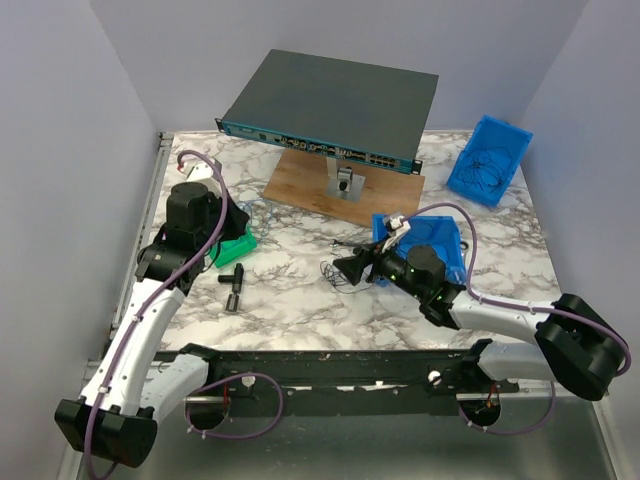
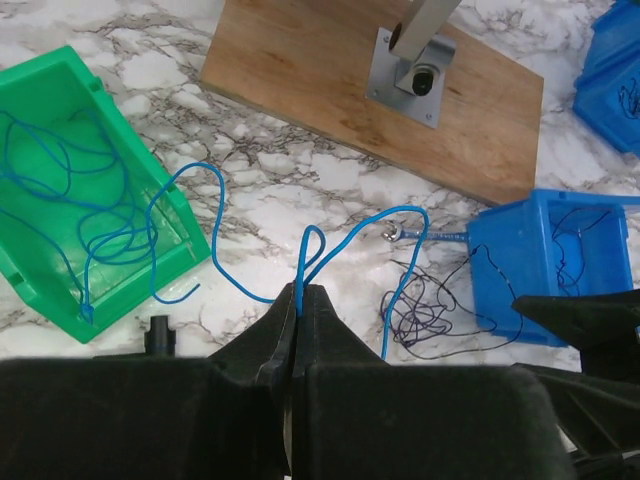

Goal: Untangle the cables
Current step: Place the cable in the bin.

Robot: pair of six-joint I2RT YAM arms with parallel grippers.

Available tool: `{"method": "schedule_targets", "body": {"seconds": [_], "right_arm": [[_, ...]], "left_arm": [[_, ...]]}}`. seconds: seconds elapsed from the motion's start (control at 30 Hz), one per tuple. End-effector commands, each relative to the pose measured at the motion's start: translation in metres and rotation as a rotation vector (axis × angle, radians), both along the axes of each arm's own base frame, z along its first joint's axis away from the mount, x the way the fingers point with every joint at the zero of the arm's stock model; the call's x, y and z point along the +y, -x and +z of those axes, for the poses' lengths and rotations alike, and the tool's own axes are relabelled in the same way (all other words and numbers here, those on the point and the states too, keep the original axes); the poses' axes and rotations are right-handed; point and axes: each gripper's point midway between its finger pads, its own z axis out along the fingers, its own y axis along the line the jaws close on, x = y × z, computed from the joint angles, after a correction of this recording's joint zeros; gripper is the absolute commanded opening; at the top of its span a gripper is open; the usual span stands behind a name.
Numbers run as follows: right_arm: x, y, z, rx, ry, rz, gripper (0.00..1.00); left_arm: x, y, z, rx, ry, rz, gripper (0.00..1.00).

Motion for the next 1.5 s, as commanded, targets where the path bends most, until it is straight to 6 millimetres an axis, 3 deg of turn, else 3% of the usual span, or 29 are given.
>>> {"method": "schedule_targets", "body": {"seconds": [0.0,0.3,0.47,0.7,0.9,1.13,1.37,1.47], "right_arm": [[0.001,0.006,0.006,-0.036,-0.019,0.015,0.78],[0.006,0.011,0.013,-0.057,-0.009,0.030,0.79],[0.004,0.011,0.015,-0.063,-0.009,0.023,0.79],[0.003,0.013,0.019,-0.070,-0.020,0.022,0.79],[0.002,0.014,0.019,-0.074,-0.024,0.019,0.79],[-0.001,0.015,0.022,-0.085,-0.025,0.011,0.79],[-0.002,0.016,0.022,-0.083,-0.029,0.010,0.79],[-0.001,0.015,0.022,-0.082,-0.028,0.011,0.79]], "left_arm": [[-0.009,-0.013,0.028,-0.070,0.081,-0.026,0.00],[0.001,-0.035,0.058,-0.113,0.104,0.010,0.00],[0.014,-0.047,0.057,-0.113,0.124,0.062,0.00],[0.046,-0.071,0.010,-0.044,0.187,0.198,0.00],[0.084,-0.085,-0.047,0.007,0.250,0.346,0.00],[0.097,-0.090,-0.119,0.138,0.301,0.419,0.00],[0.133,-0.086,-0.139,0.184,0.214,0.590,0.00],[0.133,-0.092,-0.144,0.221,0.175,0.556,0.00]]}}
